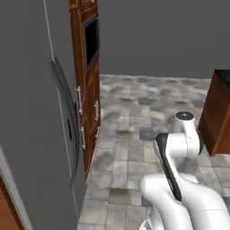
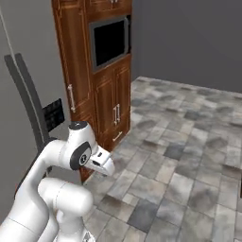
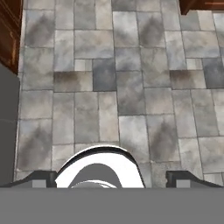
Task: Organize the utensils by type. Pick up the wooden spoons from the counter and place them in the open cabinet. Then pick up the metallic utensils from the counter and place them in the open drawer.
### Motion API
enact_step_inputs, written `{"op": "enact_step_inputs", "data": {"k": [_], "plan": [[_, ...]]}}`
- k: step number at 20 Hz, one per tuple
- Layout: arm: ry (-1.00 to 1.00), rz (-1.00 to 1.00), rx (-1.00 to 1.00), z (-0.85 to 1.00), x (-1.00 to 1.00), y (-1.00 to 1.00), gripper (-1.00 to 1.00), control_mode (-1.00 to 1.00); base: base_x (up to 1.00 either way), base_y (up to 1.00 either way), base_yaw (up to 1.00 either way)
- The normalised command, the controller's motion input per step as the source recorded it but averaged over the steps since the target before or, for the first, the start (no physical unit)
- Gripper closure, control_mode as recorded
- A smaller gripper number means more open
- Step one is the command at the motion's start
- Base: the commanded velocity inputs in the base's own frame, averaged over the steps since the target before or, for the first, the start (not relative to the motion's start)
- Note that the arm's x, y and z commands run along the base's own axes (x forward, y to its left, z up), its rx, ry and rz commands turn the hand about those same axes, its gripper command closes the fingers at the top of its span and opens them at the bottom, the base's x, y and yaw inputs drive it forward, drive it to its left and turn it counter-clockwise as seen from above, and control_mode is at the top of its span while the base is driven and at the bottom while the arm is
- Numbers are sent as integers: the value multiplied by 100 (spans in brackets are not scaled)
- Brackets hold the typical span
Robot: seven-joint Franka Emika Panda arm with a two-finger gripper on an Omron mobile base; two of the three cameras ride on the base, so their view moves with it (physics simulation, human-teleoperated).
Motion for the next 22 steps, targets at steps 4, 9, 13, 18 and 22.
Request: {"op": "enact_step_inputs", "data": {"k": [4, 9, 13, 18, 22], "plan": [[0, 0, 0, 0, 0, 0, -100, 100, 0, -51, -82], [0, 0, 0, 0, 0, 0, -100, 100, 6, -62, -67], [0, 0, 0, 0, 0, 0, -100, 100, 69, -62, -8], [0, 0, 0, 0, 0, 0, -100, 100, 89, -51, 12], [0, 0, 0, 0, 0, 0, -100, 100, 88, -43, 23]]}}
